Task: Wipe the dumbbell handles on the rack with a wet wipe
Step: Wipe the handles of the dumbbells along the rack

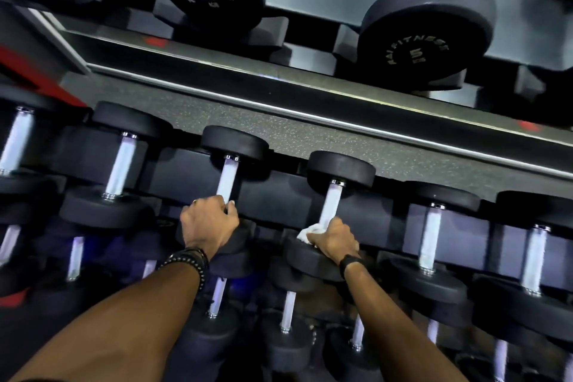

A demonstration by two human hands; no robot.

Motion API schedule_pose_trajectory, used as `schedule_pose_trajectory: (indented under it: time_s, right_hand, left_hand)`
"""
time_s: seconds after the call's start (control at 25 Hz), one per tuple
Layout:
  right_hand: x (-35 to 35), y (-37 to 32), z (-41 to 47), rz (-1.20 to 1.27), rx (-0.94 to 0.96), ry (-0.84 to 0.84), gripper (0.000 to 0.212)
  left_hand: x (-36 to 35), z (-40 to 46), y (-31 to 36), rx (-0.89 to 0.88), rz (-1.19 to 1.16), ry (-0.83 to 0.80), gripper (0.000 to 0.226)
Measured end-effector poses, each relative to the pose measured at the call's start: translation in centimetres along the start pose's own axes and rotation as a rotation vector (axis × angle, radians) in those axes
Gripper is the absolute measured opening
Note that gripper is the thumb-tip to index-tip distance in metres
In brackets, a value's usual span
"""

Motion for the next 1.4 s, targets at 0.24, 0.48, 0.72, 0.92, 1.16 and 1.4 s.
schedule_pose_trajectory:
  time_s: [0.24,0.48,0.72,0.92,1.16,1.4]
  right_hand:
    - [0.9,1.5,1.8,0.372,0.069,-0.174,0.031]
    - [0.6,1.4,2.2,0.358,0.077,-0.147,0.038]
    - [1.4,1.3,2.4,0.362,0.077,-0.251,0.027]
    - [1.4,1.0,2.2,0.068,0.099,-0.171,0.046]
    - [0.9,1.2,1.8,0.086,0.098,-0.057,0.055]
    - [2.2,1.2,2.2,0.113,0.099,-0.205,0.041]
  left_hand:
    - [0.0,-0.1,0.0,0.018,-0.026,0.011,0.032]
    - [-0.1,-0.1,0.1,0.013,-0.033,0.028,0.031]
    - [0.0,-0.2,0.0,0.022,-0.029,0.023,0.033]
    - [0.2,-0.2,0.1,0.011,-0.026,0.026,0.033]
    - [0.4,-0.3,0.2,0.022,-0.022,0.023,0.032]
    - [0.2,-0.2,0.3,0.041,-0.017,0.019,0.032]
Point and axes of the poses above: each hand's wrist, its own z-axis towards the middle knuckle, its own x-axis out of the back of the hand, y = z × x, the point moved 2 cm from there along z, towards the middle knuckle, and after that the axes turned 12 degrees about x, right-handed, at the moved point
